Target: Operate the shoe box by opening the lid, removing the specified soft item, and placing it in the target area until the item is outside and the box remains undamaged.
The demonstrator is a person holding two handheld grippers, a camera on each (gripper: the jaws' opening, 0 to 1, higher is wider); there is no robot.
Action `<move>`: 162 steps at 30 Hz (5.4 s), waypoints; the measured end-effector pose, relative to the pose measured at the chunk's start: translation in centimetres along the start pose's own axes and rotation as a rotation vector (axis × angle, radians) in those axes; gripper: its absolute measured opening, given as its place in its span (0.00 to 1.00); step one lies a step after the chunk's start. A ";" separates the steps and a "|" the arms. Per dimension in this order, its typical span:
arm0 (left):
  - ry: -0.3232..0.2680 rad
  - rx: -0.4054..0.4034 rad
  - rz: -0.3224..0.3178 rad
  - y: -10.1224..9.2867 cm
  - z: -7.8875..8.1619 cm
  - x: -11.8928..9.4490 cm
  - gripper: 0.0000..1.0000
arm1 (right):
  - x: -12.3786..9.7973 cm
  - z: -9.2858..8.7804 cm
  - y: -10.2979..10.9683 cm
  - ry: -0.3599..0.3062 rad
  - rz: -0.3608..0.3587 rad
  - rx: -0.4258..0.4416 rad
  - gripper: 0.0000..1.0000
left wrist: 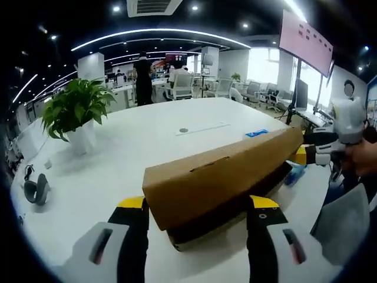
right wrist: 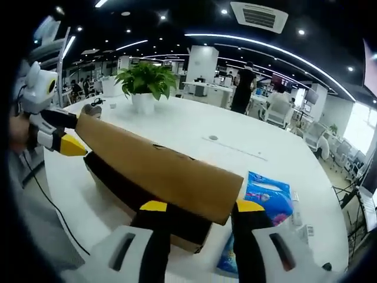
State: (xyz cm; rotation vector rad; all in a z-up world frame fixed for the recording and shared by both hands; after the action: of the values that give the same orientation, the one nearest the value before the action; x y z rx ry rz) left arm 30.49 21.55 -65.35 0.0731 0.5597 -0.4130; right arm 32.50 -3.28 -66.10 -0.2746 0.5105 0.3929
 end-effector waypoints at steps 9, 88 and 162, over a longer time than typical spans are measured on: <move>0.014 -0.016 -0.003 -0.4 -1.2 0.1 0.70 | -0.2 -1.1 0.9 0.021 0.025 0.002 0.47; -0.078 -0.997 0.068 1.9 -8.1 3.4 0.83 | 3.8 -5.4 1.8 0.045 0.162 0.940 0.82; -0.030 -0.283 -0.009 0.5 -5.3 0.5 0.76 | 0.8 -2.9 1.1 -0.022 0.200 0.142 0.66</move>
State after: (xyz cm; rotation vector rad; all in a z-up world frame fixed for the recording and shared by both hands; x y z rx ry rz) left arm 28.41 22.81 -70.09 -0.2072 0.5839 -0.3394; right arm 31.49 -3.04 -69.15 -0.0818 0.5437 0.5511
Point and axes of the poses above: the point that each gripper's makers call its tool centre point, and the gripper's own axes: x roughly forward along the fingers, y roughly to its left, z roughly out of its top, the point moved 4 cm from there along -x, roughly backward along the fingers
